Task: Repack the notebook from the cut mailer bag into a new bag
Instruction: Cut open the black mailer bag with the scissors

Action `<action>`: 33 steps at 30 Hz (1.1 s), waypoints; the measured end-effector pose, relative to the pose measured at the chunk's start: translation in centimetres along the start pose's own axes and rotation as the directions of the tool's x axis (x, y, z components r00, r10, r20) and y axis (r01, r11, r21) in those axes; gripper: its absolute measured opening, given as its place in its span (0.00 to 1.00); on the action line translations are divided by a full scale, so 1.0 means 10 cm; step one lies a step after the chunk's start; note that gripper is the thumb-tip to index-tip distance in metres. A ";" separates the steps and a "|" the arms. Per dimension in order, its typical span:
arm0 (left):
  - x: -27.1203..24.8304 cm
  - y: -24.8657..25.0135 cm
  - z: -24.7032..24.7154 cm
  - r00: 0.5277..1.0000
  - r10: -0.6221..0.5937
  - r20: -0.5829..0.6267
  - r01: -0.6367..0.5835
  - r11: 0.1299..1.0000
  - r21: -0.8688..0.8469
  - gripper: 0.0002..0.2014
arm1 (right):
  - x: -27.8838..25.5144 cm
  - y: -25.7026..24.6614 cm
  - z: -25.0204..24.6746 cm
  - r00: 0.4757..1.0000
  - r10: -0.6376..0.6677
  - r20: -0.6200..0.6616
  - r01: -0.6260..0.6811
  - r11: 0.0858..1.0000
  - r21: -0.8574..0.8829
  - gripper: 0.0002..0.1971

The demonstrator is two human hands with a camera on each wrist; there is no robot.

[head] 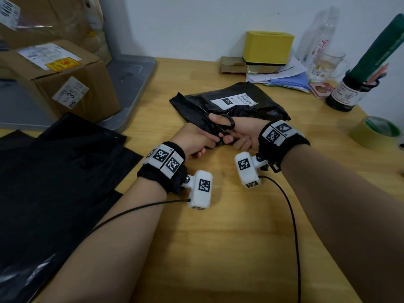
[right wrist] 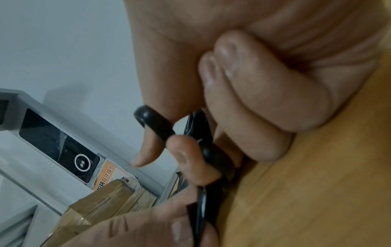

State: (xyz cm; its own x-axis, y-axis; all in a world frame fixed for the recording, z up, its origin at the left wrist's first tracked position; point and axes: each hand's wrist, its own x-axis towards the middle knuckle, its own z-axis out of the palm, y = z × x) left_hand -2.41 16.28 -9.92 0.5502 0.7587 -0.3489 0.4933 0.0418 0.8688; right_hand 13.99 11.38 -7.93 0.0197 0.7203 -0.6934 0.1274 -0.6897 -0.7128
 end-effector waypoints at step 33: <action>-0.05 -0.10 -0.17 0.996 -0.055 0.065 0.072 0.953 -0.294 0.06 | -0.25 0.20 0.10 0.997 -0.029 -0.076 0.021 0.995 -0.101 0.34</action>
State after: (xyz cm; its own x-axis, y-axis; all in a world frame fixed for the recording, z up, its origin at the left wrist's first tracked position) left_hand -4.38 16.94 -10.04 0.5648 0.7112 -0.4186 0.3121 0.2855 0.9061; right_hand 13.23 8.14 -7.73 0.0911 0.7435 -0.6625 0.2278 -0.6632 -0.7129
